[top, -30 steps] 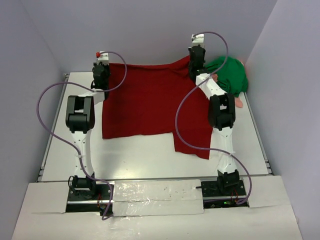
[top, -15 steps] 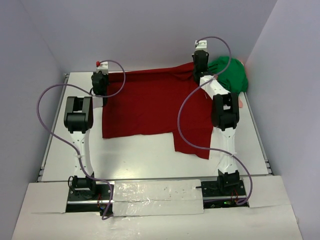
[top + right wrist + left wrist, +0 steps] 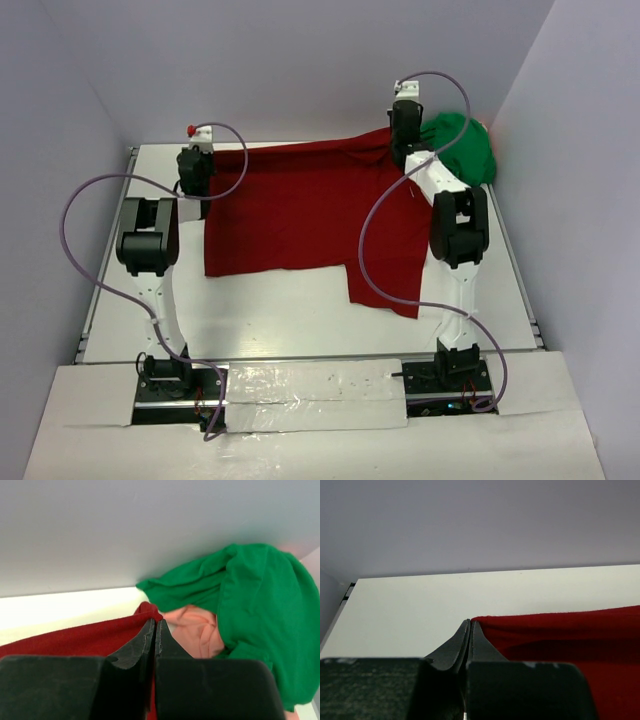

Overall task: Fold and stack the t-shirts
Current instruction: Fold the tshirt

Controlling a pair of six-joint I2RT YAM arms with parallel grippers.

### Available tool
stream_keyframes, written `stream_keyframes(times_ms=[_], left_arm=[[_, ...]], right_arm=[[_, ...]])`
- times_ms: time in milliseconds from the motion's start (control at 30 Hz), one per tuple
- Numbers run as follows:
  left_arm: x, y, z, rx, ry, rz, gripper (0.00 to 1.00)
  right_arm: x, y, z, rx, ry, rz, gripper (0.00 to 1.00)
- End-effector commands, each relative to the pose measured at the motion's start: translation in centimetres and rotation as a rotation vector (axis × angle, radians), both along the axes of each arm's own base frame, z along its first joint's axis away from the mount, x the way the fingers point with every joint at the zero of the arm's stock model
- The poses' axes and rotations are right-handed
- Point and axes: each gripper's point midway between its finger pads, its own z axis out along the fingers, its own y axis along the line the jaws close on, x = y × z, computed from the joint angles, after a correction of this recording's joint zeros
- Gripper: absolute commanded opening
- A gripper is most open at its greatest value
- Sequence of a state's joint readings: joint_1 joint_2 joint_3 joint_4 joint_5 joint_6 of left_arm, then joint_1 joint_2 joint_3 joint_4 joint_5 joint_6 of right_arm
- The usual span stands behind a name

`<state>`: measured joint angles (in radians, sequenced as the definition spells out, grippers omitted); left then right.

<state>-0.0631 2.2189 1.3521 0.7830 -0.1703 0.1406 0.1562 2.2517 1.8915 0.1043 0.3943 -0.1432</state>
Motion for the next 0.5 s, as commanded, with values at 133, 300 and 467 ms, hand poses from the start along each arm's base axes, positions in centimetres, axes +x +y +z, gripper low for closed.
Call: stream_keyframes(times_ms=[133,300,467], left_arm=[[-2.0,0.3,3.3,-0.027,-0.04,-0.011,0.0],[-3.0,-0.2,2.4,-0.048,0.009,-0.029,0.0],[-4.0,-0.8,1.9,-0.059,0.035,-0.047,0.0]], right_arm=[[-2.1,-1.2,5.0,0.051,-0.056,-0.024,0.0],[-3.0,-1.0,5.0,0.075,-0.035,-0.018,0.0],[-4.1,-0.8,4.4,0.091,-0.004,-0.011,0.0]])
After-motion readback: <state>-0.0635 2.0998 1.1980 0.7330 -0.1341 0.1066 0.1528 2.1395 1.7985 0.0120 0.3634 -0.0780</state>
